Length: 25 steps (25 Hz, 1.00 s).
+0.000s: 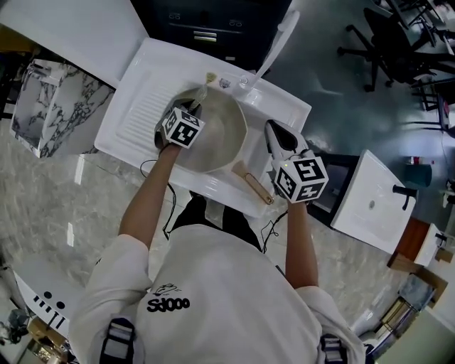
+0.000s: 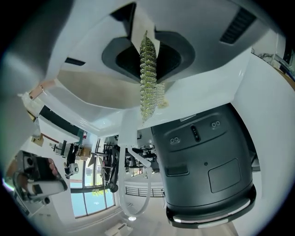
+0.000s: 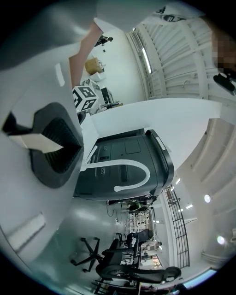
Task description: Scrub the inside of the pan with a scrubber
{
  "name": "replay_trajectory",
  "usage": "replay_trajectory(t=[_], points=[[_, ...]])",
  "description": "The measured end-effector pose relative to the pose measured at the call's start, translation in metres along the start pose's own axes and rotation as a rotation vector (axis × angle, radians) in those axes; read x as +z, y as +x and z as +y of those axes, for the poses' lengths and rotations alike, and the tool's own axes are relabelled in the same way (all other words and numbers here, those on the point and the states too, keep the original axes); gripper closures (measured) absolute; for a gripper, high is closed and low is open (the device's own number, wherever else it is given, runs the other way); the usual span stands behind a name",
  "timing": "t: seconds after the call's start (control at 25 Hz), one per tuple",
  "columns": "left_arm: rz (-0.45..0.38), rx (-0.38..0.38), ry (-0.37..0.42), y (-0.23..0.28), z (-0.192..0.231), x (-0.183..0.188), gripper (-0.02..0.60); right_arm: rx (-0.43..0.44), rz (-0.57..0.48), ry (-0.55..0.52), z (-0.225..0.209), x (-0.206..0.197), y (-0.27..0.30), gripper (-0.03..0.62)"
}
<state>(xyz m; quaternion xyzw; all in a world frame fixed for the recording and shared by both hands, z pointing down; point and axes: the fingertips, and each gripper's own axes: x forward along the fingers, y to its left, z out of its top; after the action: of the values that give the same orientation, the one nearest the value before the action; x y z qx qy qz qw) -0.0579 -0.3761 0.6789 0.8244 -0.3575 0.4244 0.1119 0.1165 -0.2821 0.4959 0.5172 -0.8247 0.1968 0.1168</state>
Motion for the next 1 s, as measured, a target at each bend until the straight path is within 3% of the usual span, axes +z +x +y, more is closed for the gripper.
replay_trajectory(t=[0.44, 1.0], points=[[0.054, -0.077, 0.014, 0.033, -0.019, -0.008, 0.512, -0.025, 0.031, 0.033, -0.014, -0.012, 0.004, 0.585], [0.047, -0.2, -0.029, 0.078, -0.049, 0.004, 0.511, -0.056, 0.066, 0.063, -0.03, -0.029, -0.002, 0.585]])
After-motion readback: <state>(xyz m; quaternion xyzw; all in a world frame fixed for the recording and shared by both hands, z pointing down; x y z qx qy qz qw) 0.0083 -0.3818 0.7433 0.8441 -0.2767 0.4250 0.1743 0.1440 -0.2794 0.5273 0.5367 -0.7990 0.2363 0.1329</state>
